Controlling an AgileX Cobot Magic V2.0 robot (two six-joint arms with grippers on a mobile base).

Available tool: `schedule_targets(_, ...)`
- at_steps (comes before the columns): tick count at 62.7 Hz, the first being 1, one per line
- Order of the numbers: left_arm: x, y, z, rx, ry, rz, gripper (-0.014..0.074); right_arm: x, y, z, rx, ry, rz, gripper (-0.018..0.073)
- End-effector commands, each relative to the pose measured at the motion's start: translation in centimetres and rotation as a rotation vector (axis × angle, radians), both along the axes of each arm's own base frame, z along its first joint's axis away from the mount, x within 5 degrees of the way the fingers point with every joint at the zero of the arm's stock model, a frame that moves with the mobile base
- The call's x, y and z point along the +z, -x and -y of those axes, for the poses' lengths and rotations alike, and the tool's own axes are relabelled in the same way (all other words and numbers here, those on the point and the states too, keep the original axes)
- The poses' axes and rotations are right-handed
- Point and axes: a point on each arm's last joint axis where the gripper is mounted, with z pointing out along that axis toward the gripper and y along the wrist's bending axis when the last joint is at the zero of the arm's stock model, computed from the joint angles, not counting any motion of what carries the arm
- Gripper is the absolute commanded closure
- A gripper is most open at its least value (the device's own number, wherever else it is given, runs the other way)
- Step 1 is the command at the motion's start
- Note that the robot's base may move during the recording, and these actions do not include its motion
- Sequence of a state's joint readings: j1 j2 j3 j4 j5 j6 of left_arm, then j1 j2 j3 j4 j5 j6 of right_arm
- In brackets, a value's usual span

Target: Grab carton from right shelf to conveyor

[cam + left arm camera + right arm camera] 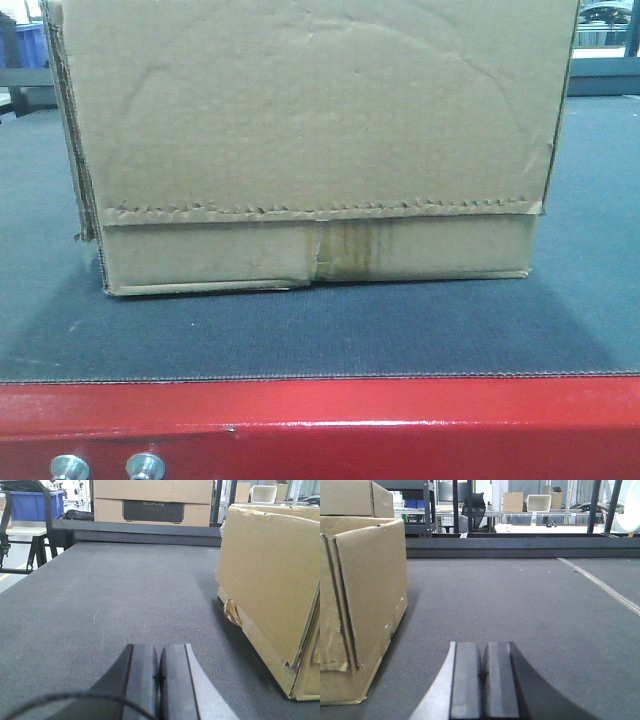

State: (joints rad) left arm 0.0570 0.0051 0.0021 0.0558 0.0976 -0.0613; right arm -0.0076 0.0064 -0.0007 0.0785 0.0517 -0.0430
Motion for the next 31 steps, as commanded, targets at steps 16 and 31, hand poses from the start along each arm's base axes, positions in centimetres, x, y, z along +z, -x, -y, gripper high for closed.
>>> schedule_targets(16,0.27,0.05,0.01,0.000,-0.002,0.025,0.0593,0.29,0.07,0.03,-0.005,0.004,0.036,0.0628)
schedule_targets(31,0.27,0.05,0.01,0.000,-0.002,0.025,0.0593,0.29,0.07,0.03,-0.005,0.004,0.036,0.0628)
